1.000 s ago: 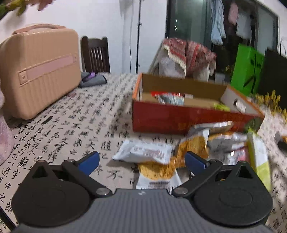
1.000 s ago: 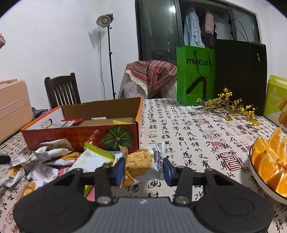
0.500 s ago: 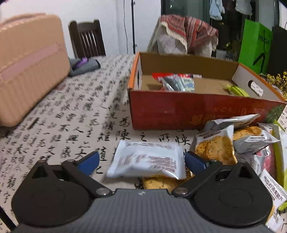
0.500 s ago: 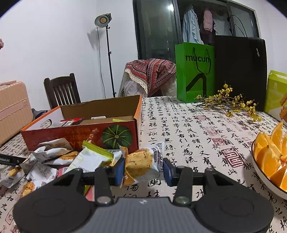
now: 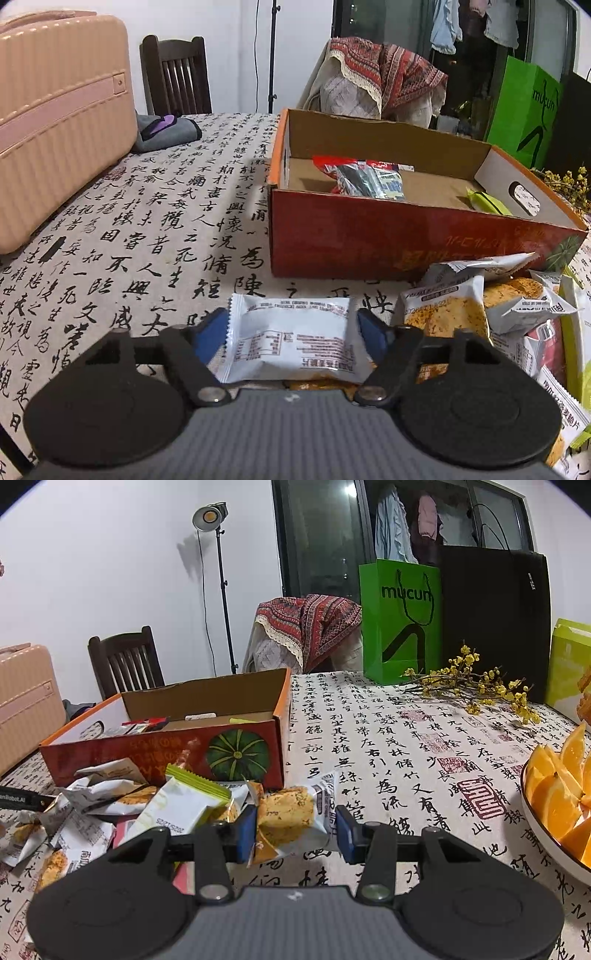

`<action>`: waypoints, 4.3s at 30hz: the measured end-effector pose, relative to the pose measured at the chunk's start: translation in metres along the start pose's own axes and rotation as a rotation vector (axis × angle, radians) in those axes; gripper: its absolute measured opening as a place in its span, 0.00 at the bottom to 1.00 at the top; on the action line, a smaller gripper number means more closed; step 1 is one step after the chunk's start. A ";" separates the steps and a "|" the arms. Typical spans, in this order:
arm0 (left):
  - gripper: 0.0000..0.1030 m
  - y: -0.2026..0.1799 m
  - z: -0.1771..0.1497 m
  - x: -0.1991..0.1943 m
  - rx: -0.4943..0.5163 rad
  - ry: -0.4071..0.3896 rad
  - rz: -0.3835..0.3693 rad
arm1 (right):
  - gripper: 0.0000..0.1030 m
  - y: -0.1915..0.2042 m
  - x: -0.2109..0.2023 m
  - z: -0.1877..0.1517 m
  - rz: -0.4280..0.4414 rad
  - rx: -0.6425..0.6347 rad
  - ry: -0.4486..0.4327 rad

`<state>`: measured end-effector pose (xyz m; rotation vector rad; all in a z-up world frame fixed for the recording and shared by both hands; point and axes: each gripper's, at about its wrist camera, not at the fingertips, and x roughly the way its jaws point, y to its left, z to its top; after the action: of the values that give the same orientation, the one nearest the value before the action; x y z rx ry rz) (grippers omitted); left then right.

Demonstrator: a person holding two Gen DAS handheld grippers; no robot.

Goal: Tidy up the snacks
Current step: 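Grasp the white snack packet with the left gripper while the right grasps a biscuit packet, then carry both packets over the box and open both grippers to release them, then move both grippers back toward the remaining snack packets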

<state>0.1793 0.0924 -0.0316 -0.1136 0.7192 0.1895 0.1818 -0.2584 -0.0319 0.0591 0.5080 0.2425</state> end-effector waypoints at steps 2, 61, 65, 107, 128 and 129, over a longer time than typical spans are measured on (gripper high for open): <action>0.66 0.001 -0.001 -0.004 -0.007 -0.013 -0.009 | 0.42 0.001 0.000 0.000 0.001 -0.005 -0.002; 0.65 -0.073 0.111 -0.015 -0.076 -0.353 -0.049 | 0.42 0.078 0.089 0.126 0.071 -0.033 -0.130; 0.65 -0.063 0.109 0.003 -0.094 -0.322 -0.029 | 0.42 0.076 0.104 0.115 0.095 -0.022 -0.112; 1.00 -0.058 0.093 -0.032 -0.127 -0.339 -0.071 | 1.00 0.067 0.085 0.113 0.109 0.011 -0.107; 1.00 -0.025 0.035 -0.102 -0.113 -0.336 -0.107 | 1.00 0.070 -0.006 0.079 0.117 -0.051 -0.097; 1.00 -0.024 0.033 -0.103 -0.113 -0.335 -0.108 | 1.00 0.070 -0.009 0.076 0.118 -0.057 -0.095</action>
<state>0.1295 0.0611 0.0624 -0.2229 0.3676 0.1411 0.1956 -0.1923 0.0466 0.0445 0.4030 0.3674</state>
